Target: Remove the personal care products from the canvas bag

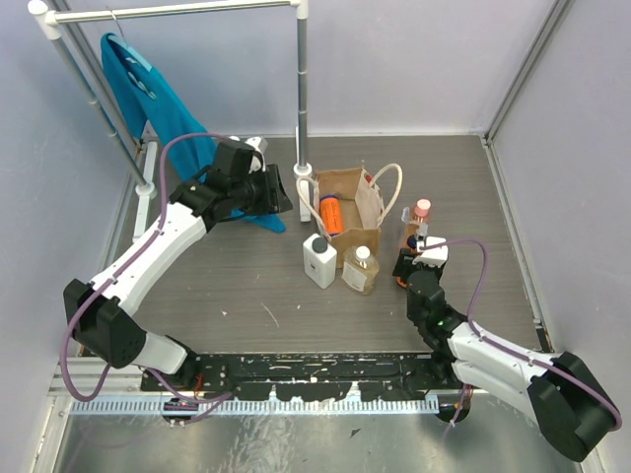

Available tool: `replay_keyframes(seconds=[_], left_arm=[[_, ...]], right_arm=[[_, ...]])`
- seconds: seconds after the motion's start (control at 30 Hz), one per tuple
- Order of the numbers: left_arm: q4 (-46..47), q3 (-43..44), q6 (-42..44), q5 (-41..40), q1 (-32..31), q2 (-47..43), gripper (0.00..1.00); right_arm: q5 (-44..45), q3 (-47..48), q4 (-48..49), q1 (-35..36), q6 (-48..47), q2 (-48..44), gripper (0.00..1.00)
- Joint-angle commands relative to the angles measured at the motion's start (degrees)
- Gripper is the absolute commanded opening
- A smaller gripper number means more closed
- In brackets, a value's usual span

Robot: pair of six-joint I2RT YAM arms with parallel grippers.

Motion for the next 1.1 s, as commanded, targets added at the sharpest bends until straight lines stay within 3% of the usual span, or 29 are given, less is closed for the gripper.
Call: replay_keyframes(seconds=[0.0,0.13,0.23,0.27,0.33,0.57,0.93,1.07], left_arm=[[1.2,-0.9,0.6,0.2,0.2,-2.5,0.54],[1.0,-1.1,1.0,-0.4,0.2,-3.0,0.55],[1.0,-1.1,1.2,-0.4,0.2,-3.1,0.55],[0.9,-1.2,1.2,-0.5,0.2,-3.1,0.55],[1.0,-1.2,1.2,-0.4,0.2,-3.2,0.55],[0.9,-0.8,1.5,-0.6,0.2,-3.5,0.55],[0.1,-0.1,1.7,-0.8,0.2,-4.5,0.54],[-0.2,-0.6,2.0,-1.4,0.2,-5.6,0.54]], right_arm=[[1.5,4.3,5.3,0.8,-0.1,-0.3,0.51],[1.0,4.3,4.4,1.1,-0.1,-0.8,0.5],[1.0,4.2,4.4,1.2,-0.1,-1.0,0.16],[0.9,4.0,5.0,1.2,-0.3,-1.0,0.09],[-0.1,2.8,8.2,1.2,-1.5,-1.1,0.05],[-6.0,0.5,27.5,1.2,-11.6,3.5,0.01],[-14.4,-2.8,66.1,1.2,-19.7,29.0,0.01],[-14.0,-2.5,66.8,1.2,-17.5,32.4,0.02]])
